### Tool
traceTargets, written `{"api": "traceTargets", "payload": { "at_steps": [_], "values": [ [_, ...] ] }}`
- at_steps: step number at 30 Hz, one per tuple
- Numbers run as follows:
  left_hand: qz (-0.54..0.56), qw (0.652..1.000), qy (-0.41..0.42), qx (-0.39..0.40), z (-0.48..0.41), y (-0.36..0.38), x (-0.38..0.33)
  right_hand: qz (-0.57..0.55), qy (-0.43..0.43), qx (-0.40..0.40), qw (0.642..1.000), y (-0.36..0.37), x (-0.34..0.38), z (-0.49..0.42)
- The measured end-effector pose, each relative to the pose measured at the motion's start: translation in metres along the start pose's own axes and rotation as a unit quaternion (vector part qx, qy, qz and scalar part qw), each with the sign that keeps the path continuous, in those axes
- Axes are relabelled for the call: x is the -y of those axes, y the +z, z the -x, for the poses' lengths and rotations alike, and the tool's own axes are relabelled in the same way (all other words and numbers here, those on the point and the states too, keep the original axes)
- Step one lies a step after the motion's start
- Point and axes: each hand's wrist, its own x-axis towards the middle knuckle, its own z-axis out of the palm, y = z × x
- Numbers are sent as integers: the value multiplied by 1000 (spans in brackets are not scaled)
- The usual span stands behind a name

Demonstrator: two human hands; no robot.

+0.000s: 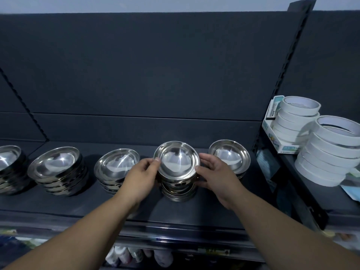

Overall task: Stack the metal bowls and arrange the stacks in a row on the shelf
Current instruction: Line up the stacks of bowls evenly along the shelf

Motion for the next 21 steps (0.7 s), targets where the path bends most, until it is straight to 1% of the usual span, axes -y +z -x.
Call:
{"api": "traceTargets", "payload": {
  "at_steps": [2,6,9,13,17,21],
  "values": [
    [-29,999,-4,-43,-4,1,-1,7,-2,1,1000,2,-1,1],
    [-97,991,22,-92,-1,8,-7,14,-5,-6,1000,4,-4,3],
    [-136,983,42,-115,1,12,-13,9,-8,-15,1000,6,-5,4],
    [-147,981,38,-121,0,14,-14,14,-7,-24,1000,8,-8,5],
    [-136,983,40,-114,-2,15,-9,83,-24,-35,996,7,-14,4],
    [-164,978,56,-113,-1,16,-7,194,-58,-59,977,6,-11,8]
  ]
}}
